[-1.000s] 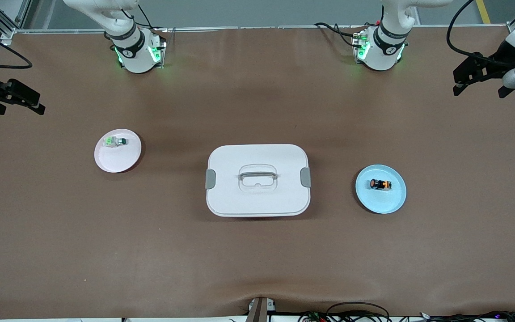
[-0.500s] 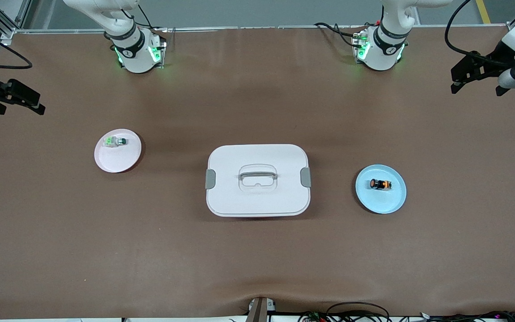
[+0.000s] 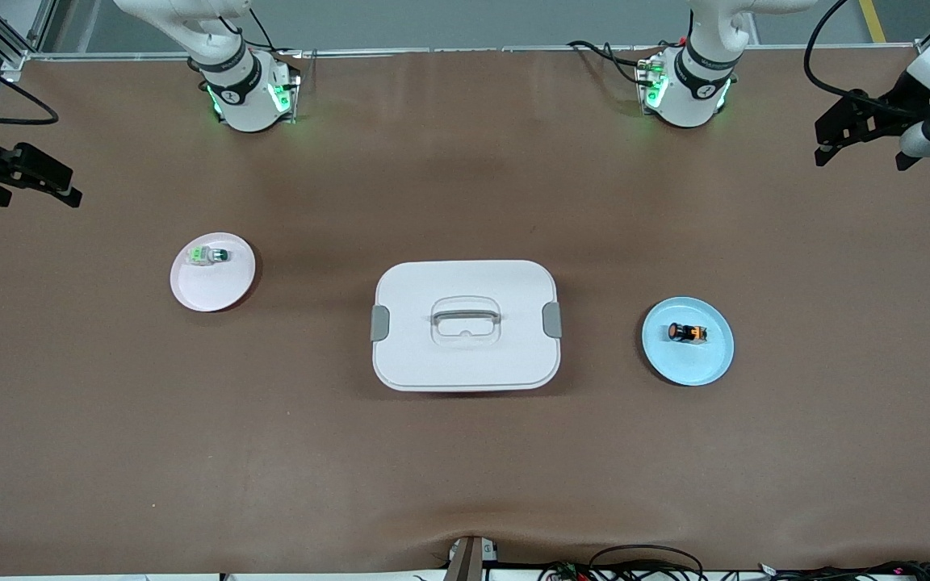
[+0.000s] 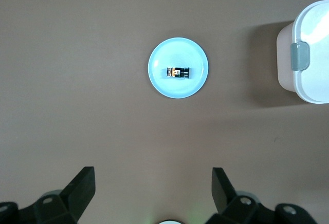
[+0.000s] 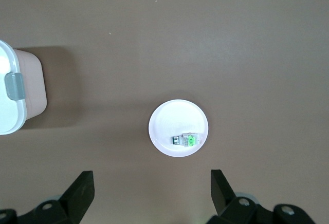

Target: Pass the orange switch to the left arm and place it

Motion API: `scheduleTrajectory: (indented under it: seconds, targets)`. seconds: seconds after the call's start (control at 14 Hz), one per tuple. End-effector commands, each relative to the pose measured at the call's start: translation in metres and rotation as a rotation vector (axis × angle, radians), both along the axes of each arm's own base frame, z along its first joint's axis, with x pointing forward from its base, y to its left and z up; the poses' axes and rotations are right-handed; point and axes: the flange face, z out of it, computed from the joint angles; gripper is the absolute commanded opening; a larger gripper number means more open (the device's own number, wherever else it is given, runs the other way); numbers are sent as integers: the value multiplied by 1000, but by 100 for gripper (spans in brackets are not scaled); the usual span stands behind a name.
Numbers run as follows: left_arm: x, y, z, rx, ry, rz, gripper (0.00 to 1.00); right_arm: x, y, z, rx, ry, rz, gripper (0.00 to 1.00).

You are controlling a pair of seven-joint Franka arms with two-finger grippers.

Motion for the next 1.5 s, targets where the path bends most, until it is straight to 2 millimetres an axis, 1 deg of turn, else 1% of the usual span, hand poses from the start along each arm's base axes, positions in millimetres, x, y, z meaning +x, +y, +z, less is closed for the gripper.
scheduleTrajectory:
  seconds: [0.0,0.29,1.43]
  targets:
    - [-1,-1,6,2,7,-3,100,-6,-1,3,6,1,-14,100]
    - [-2,1,4,4,21,-1,100,-5,-1,2,6,2,-14,100]
    - [-4,-4,4,6,32,-13,100,-5,-1,3,6,-1,-12,100]
